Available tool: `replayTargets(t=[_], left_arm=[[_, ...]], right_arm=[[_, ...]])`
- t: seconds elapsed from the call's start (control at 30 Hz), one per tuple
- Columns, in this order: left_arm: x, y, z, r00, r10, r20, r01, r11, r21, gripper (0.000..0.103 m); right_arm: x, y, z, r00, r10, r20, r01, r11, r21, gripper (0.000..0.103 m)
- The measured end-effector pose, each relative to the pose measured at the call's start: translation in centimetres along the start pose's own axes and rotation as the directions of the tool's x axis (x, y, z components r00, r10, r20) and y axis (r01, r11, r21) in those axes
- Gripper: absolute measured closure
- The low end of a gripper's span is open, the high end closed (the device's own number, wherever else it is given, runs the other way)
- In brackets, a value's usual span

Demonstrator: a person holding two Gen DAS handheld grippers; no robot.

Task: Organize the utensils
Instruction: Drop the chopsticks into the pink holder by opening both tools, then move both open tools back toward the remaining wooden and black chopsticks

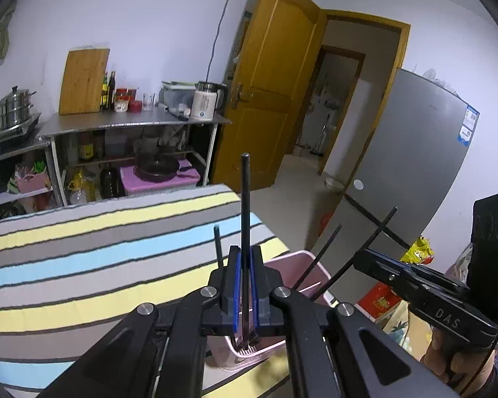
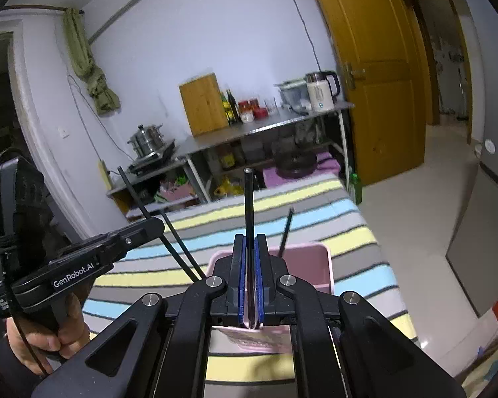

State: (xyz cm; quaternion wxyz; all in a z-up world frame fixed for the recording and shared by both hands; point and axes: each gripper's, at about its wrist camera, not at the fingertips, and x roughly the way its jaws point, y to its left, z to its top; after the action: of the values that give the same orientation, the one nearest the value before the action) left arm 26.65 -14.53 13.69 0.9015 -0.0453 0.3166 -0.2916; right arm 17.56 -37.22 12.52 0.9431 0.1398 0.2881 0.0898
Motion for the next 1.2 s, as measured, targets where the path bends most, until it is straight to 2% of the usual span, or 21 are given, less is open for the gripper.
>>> replayTargets(t=[0.17,0.43,0.57,0.63,0.83,1.03,1.2], left_arm=[[1.4,0.6,-1.2,0.999,0.006,-0.036,-0.006,1.0,-0.003,0.098],[1.7,1.9,-2.5,0.998,-0.008,-0.061,0.006,0.999,-0.041,0.098],[1.2,2.2,-2.6,0.998,-0.015,-0.061,0.011,0.998,-0.055,0.095],[0.4,2.3,-2.8,0.998,-0.02,-0.052,0.016,0.998,-0.068,0.095],[-2.3,3.1,-3.6,1.0,-0.003,-0.022,0.002,0.997,-0.078,0.095],[-6.3,4.7,-5.6,0.998,0.059,0.025,-0.057,0.995,-0.079,0.095],[-9.6,6.0,-8.3,0.991,0.126,0.051,-0.121,0.989,-0.079,0.095]], right_arm=[[1.5,-0.8,-1.1,0.999,-0.008,-0.049,0.009,1.0,0.016,0.098],[2.4,-1.3,-2.0,0.996,-0.019,-0.084,0.022,0.999,0.041,0.098],[2.2,-1.4,-2.0,0.996,-0.026,-0.084,0.03,0.999,0.044,0.093],[2.0,-1.5,-2.1,0.997,-0.022,-0.079,0.026,0.999,0.047,0.089],[0.7,-0.8,-2.9,0.998,-0.017,-0.057,0.02,0.999,0.043,0.089],[-1.1,0.4,-4.2,1.0,0.01,-0.026,-0.01,1.0,0.029,0.089],[-1.9,1.9,-6.0,0.997,0.058,-0.042,-0.057,0.998,0.016,0.089]])
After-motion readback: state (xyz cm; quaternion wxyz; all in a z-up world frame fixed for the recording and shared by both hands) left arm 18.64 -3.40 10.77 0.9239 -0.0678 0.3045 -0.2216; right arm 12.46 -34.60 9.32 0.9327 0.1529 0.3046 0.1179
